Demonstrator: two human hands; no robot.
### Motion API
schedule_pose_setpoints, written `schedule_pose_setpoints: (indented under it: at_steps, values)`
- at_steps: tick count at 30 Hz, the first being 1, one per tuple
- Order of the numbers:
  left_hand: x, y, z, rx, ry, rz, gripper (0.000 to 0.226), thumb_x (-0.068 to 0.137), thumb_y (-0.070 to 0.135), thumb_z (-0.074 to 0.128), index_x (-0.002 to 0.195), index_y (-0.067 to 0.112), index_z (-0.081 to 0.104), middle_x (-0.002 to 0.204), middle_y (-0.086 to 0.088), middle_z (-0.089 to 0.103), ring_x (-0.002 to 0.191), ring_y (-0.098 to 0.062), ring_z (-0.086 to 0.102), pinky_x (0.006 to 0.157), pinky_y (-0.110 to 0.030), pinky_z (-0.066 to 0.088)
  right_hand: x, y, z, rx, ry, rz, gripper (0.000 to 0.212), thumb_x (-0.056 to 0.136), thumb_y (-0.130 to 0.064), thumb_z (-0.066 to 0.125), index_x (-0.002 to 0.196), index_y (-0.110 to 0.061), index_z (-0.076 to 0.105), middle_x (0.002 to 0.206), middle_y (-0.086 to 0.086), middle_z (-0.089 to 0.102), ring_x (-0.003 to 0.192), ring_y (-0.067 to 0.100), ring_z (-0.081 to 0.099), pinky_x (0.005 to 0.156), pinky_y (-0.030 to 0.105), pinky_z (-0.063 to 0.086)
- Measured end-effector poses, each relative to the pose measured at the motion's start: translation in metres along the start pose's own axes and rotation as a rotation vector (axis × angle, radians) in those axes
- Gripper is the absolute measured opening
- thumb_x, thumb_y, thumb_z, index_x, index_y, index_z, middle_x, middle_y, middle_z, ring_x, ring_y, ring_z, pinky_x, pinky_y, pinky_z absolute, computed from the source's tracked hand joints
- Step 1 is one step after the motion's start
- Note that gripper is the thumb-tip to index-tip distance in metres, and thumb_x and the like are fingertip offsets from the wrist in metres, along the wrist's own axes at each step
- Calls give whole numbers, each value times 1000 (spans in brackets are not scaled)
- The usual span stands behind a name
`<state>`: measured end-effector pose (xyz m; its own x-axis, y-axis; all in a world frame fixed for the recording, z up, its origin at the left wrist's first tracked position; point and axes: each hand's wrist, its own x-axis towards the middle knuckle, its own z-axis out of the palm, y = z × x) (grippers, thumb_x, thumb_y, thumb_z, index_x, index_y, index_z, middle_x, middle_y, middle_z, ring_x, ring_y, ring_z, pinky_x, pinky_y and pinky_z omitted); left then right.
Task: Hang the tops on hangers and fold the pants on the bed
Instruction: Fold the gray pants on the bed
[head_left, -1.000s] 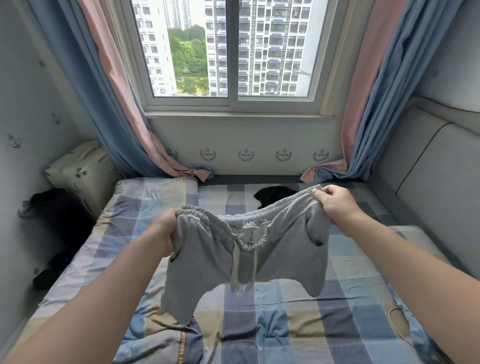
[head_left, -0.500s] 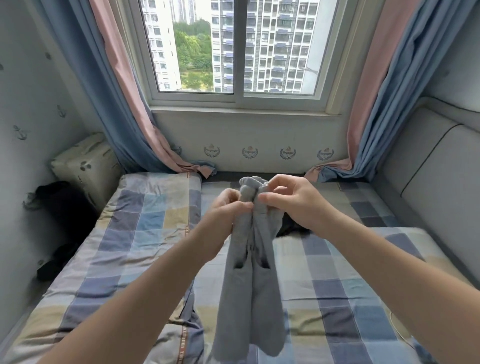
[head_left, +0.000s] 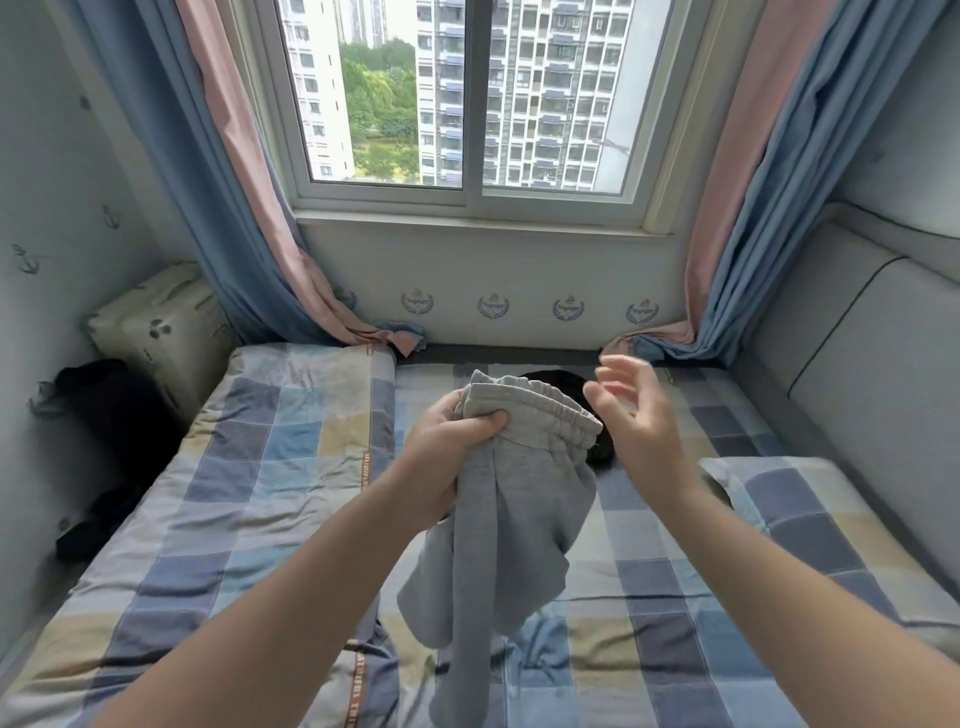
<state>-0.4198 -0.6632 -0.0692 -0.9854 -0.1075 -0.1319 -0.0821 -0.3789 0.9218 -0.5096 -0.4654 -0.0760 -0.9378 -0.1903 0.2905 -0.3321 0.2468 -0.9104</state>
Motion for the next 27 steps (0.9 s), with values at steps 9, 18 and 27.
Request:
schedule_pose_setpoints:
  at_steps: [9,18,27]
  values:
    - [5,-12,-31,-107,-172,-108,28,84,14,63,109,16,76,114,-16,72,102,-30,71,81,-40,58,-38,60,2,608,-671,625,74,84,-39,73,143,-1,47,143,21,54,119,20,63,94,27,54]
    - [32,-60,-59,296,95,-149,27,90,-2,66,110,15,63,99,-2,68,89,-17,66,76,-29,54,-16,87,13,268,-246,514,9,88,-10,74,96,-10,76,93,4,78,85,19,72,73,28,57]
    - [77,-63,-26,417,200,31,30,87,-12,65,94,17,61,86,2,66,75,-4,61,65,-13,50,26,91,-3,164,-212,345,13,94,-13,69,92,-25,73,82,-18,74,75,-3,66,72,17,54]
